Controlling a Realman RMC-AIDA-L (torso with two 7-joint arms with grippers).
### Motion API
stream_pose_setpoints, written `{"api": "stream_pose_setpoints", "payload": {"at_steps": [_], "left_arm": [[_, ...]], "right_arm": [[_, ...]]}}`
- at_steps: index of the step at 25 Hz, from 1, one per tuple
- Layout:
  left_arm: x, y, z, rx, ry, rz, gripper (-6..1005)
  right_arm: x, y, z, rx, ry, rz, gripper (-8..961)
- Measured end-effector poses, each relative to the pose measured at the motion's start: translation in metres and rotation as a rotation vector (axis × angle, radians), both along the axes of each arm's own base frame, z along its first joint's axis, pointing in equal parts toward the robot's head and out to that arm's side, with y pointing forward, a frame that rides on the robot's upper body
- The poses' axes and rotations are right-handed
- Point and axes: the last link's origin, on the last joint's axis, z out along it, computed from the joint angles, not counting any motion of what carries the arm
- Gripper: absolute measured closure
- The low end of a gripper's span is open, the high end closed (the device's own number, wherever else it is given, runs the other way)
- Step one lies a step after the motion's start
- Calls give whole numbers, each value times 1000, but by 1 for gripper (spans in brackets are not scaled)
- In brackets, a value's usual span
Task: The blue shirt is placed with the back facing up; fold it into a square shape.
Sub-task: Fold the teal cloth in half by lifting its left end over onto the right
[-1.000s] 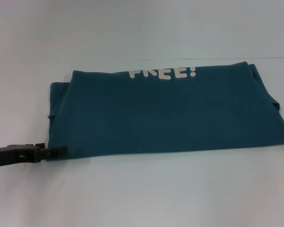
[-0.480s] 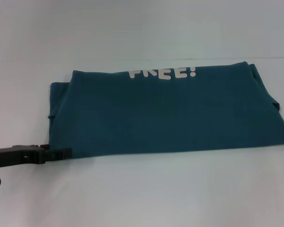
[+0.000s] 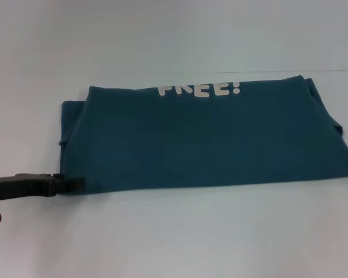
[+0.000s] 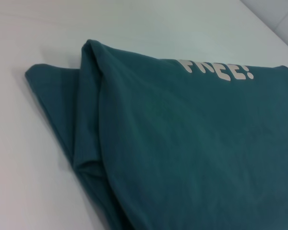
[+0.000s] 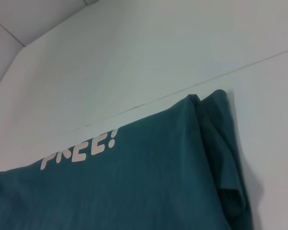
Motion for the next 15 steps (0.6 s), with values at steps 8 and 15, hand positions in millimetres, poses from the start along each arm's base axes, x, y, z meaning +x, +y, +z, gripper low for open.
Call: {"api": "stream_pose_setpoints", "payload": {"at_steps": [8,15], "left_arm": [[1,3,0,-10,13,9,377],[-1,5,0,-4,31,16,654]], "right_arm": [[1,-1,0,-2,-3,-2,162],[3,-3,0,-2,-4,-7,163]]}}
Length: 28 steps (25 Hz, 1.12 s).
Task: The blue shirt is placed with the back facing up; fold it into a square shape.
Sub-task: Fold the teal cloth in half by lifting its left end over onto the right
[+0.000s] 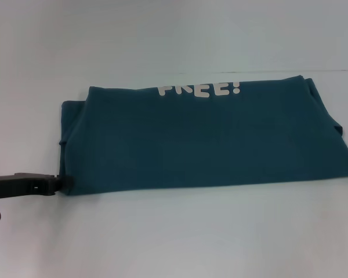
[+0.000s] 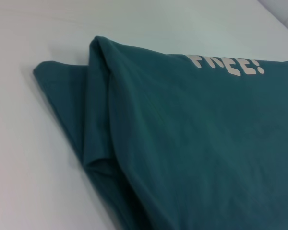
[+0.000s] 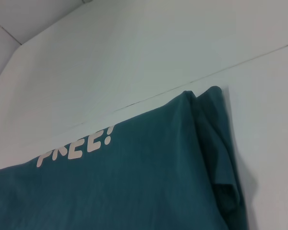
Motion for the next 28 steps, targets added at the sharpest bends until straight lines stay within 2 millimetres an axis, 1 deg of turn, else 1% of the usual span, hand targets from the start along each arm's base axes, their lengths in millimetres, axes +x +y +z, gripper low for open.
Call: {"api": "stream_pose_setpoints", "payload": {"at_steps": [2,8,13,21,28], "left_arm": [[0,1,-1,-2,4,-2,886],[3,3,-2,-6,7,-10,1000],[3,4,0,-3,9,-5,999],[1,4,8,12,26,2,999],[0,5,9,13,34,5,999]], "right_arm": [[0,0,0,0,0,-1,163],[0,0,0,0,2,-2,163],[1,-1,0,1,2,-5,163],[3,-2,1,2,3,-12,164],[6,-4,0,0,1,-29,174]]}}
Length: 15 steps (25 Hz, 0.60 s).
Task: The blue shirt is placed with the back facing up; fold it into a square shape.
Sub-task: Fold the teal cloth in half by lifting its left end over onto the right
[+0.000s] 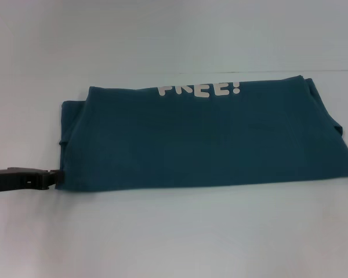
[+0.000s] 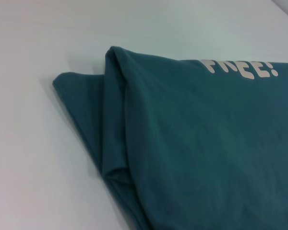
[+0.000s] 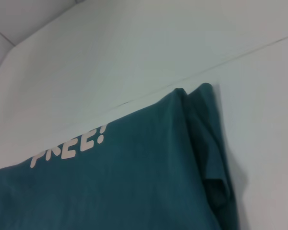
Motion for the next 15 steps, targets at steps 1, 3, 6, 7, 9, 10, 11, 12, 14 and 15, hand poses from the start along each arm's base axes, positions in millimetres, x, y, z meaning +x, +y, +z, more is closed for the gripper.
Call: {"api": "stream_pose_setpoints", "payload": {"at_steps": [1,3,6,7,9,10,11,12,14,15], "left_arm": [[0,0,0,2,0,0,999],[1,1,1,4,3,-3,999],[1,2,1,3,4,-4,999],[1,2,1,3,4,-5,999],[2,3,1,3,4,-7,999],[2,3,1,3,4,-8,999],[2,3,1,3,4,-8,999],[3,3,1,3,3,-9,999],[3,3,1,4,3,-9,999],[3,3,1,4,3,-10,999]], "right_arm": [[1,0,0,-2,-5,-7,176],[3,-2,-2,-17,-16,-21,179],[6,-3,-6,-42,-36,-45,184],[6,-3,-7,-50,-40,-49,185],[6,-2,-9,-56,-45,-52,188],[6,-2,-11,-58,-44,-52,190],[5,-1,-13,-60,-40,-52,192],[5,-1,-15,-64,-36,-53,193],[4,1,-20,-67,-31,-56,196],[4,2,-22,-67,-29,-58,198]]}}
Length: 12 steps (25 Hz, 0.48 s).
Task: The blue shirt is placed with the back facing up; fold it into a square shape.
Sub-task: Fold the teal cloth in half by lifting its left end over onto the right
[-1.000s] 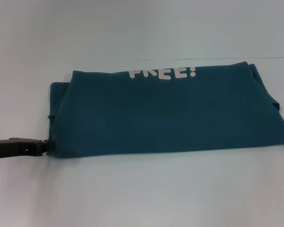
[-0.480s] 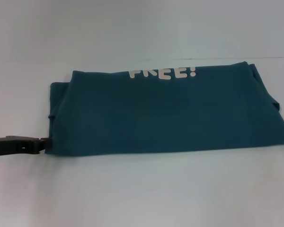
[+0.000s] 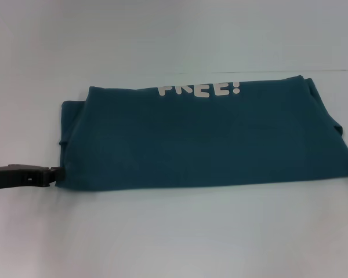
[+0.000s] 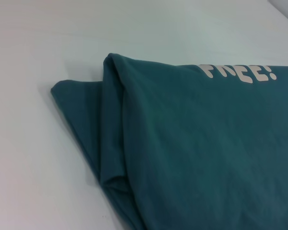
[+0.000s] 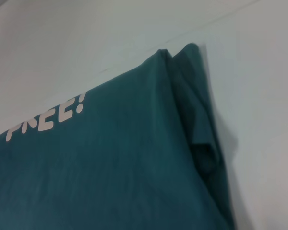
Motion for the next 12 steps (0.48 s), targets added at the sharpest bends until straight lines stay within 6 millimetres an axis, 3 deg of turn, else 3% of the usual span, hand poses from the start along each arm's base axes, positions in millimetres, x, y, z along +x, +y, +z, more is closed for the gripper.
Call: {"api": "stream_pose_setpoints", "payload": {"at_steps": [12], "left_arm": [[1,1,0,0,-1,-4,999]], "right_arm": [[-3,6,-20,-14,-18,-1,217]]}}
